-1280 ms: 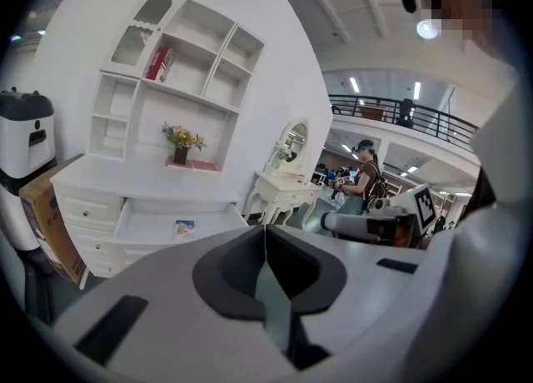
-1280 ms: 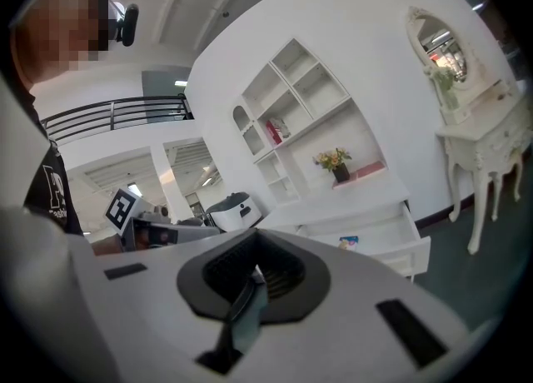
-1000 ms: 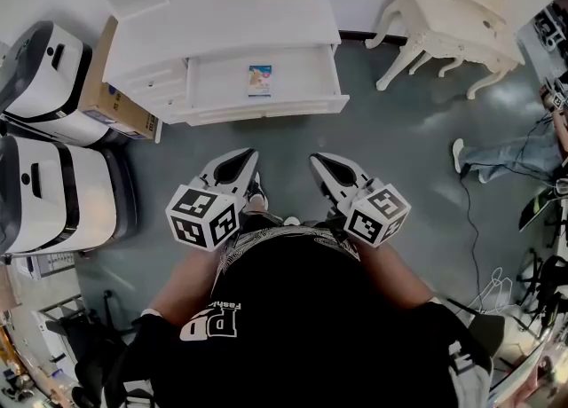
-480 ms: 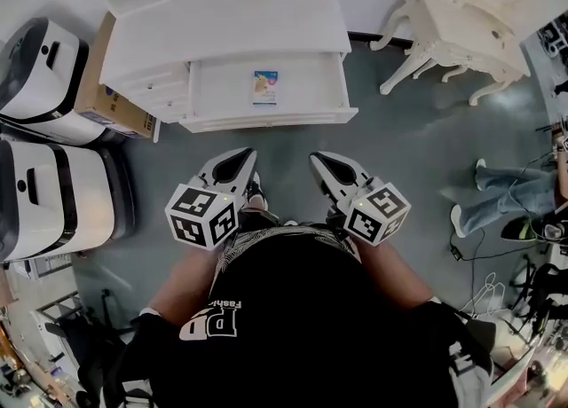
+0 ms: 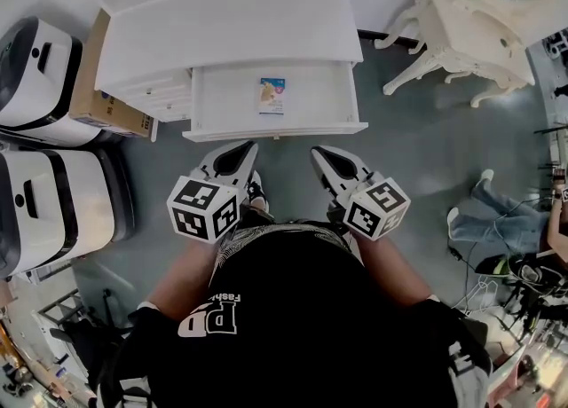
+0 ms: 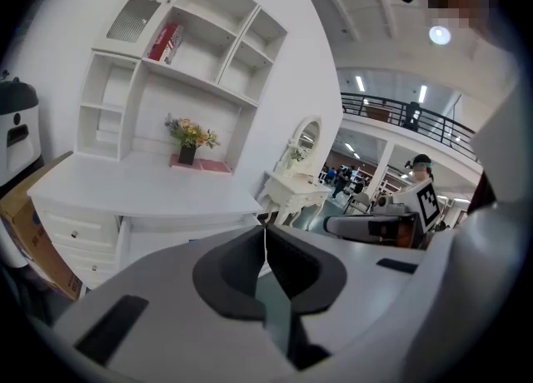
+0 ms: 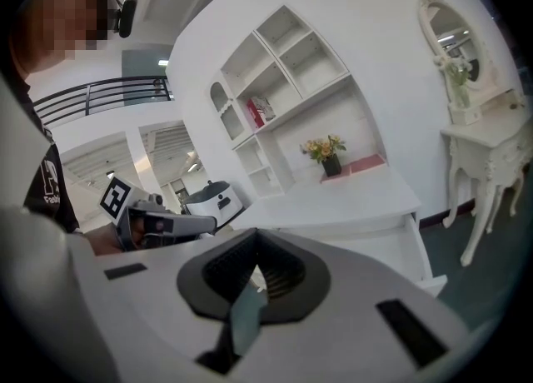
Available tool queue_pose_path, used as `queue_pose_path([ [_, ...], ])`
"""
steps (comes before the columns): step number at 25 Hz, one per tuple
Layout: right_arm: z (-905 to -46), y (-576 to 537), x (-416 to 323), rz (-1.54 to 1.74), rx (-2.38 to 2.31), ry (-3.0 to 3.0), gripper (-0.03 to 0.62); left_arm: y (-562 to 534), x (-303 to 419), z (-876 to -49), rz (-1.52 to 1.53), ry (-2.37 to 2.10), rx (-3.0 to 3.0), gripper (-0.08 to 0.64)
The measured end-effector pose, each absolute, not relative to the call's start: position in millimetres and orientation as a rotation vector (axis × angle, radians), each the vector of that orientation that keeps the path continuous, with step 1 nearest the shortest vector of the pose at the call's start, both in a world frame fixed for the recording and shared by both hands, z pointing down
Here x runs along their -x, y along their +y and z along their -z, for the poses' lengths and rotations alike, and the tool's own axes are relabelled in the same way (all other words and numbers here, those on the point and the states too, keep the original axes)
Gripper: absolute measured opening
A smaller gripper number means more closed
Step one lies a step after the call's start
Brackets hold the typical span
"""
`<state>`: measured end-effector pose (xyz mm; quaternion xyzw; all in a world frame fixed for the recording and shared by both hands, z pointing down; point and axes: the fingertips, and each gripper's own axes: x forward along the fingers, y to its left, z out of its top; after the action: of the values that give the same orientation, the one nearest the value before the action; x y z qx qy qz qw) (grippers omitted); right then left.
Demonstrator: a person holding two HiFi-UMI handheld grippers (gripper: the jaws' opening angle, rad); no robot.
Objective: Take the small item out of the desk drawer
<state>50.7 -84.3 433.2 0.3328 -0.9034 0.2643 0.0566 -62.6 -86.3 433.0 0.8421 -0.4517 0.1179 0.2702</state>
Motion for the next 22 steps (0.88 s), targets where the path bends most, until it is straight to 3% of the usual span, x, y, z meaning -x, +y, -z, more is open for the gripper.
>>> queue_pose_path([
  [22, -442.2, -209.8, 18.5, -0.778, -1.167, -2.610, 0.009, -218.7, 134.0, -451.1, -0.404, -1.090, -2.356, 0.016],
])
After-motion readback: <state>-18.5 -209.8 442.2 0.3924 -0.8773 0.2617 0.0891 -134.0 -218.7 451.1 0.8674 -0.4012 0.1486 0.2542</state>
